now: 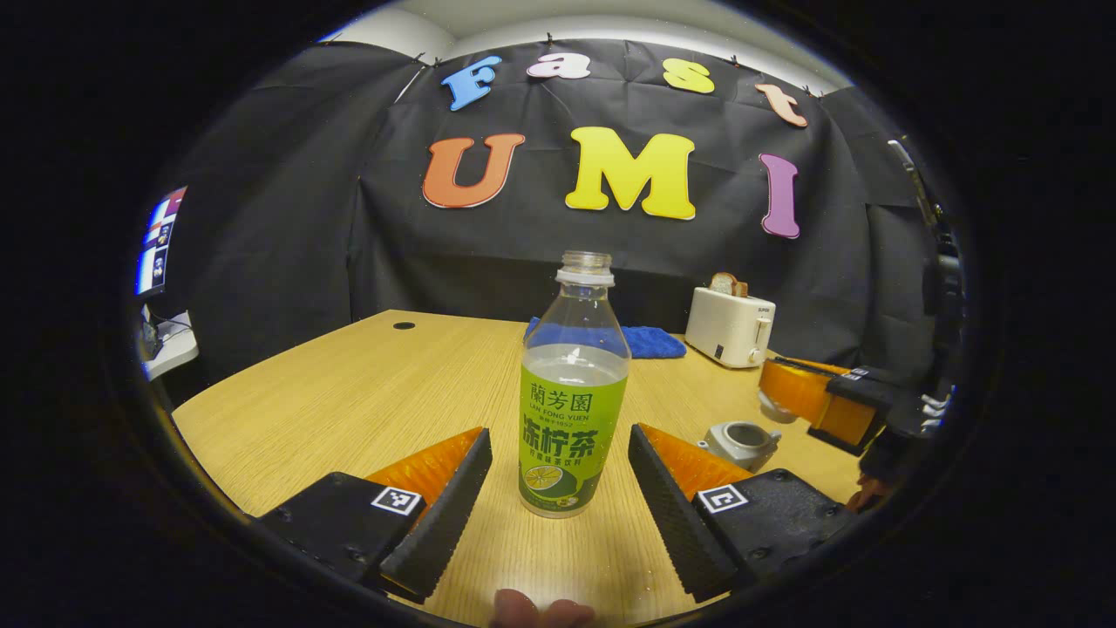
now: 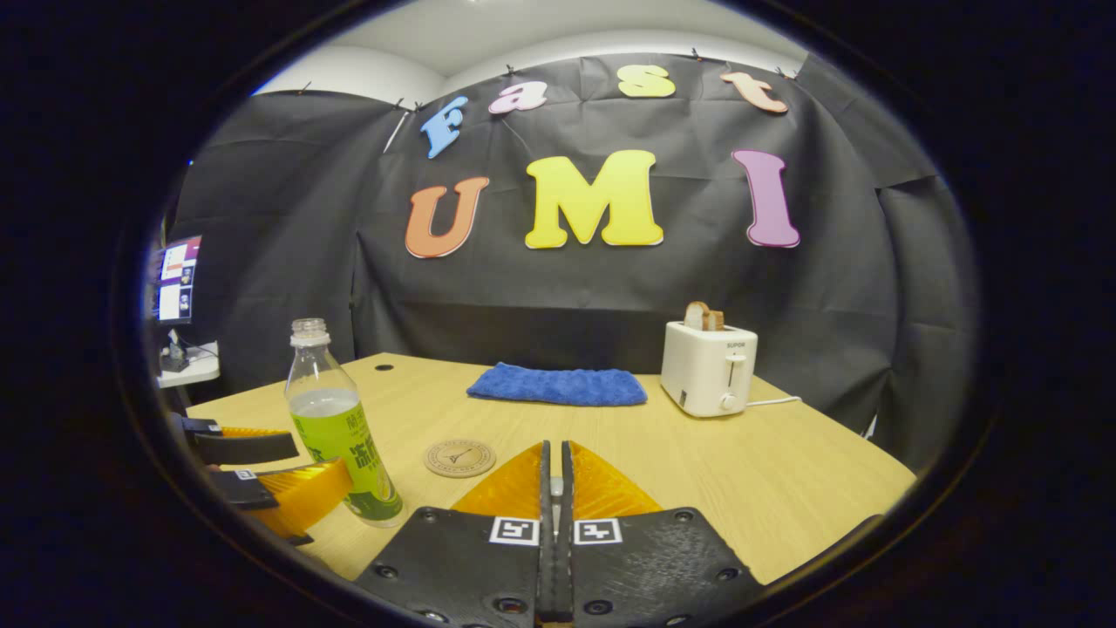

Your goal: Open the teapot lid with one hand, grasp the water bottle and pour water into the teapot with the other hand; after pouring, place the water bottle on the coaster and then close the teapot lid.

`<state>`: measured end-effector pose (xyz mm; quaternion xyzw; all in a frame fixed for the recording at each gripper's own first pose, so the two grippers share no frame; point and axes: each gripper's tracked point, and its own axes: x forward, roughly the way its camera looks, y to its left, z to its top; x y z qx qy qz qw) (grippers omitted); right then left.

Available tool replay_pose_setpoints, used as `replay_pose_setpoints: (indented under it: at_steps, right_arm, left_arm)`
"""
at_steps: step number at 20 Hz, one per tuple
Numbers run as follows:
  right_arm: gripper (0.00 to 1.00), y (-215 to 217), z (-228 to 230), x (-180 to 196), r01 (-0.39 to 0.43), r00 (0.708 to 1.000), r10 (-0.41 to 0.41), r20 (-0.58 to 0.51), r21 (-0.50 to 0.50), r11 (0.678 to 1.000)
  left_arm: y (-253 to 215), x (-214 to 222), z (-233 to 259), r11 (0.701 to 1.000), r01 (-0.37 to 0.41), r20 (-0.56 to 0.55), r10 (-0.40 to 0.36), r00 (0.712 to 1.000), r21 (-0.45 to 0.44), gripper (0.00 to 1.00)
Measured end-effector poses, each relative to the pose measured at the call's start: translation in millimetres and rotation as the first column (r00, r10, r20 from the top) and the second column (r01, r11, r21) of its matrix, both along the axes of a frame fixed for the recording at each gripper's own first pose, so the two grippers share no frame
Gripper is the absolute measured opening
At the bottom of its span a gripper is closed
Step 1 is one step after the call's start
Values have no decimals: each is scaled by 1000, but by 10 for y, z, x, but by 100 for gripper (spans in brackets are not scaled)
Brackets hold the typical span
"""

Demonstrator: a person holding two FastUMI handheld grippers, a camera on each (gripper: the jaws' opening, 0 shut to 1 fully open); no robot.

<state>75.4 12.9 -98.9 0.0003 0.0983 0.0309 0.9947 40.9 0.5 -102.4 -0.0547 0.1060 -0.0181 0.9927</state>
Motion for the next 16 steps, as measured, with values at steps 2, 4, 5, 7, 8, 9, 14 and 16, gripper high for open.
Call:
replay_pose_setpoints:
  at_steps: [2, 4, 5, 7, 8, 9, 14, 16]
  right_arm:
    - [0, -72, 49, -45, 8, 1000, -8, 10, -10, 1000]
    - [0, -152, 84, -74, 18, 1000, -17, 17, -15, 1000]
    - [0, -201, 99, -82, 23, 1000, -23, 19, -15, 1000]
    - [0, -248, 85, -92, 24, 1000, -24, 11, -17, 1000]
    - [0, -262, 56, -99, 23, 1000, -23, 3, -16, 1000]
    - [0, -286, 52, -98, 24, 1000, -24, 0, -11, 1000]
    - [0, -388, 8, -137, 23, 1000, -23, -14, 11, 1000]
    - [0, -385, -30, -152, 6, 999, -6, -40, 21, 1000]
  left_arm:
    - [10, 76, -66, 1000, -2, -14, 2, 1000, 5, 99]
    - [8, 131, -118, 1000, 0, -24, 0, 1000, 0, 99]
    - [-15, 142, -148, 1000, 5, -35, -5, 999, -1, 99]
    - [-29, 146, -209, 1000, 10, -56, -10, 998, 10, 98]
    - [-30, 155, -219, 1000, 11, -60, -10, 998, 17, 98]
    - [-42, 155, -210, 1000, 12, -58, -11, 998, 22, 96]
    - [-45, 132, -203, 995, 23, -78, -15, 997, 102, 78]
    - [-4, 136, -167, 984, 23, -85, -8, 996, 177, 77]
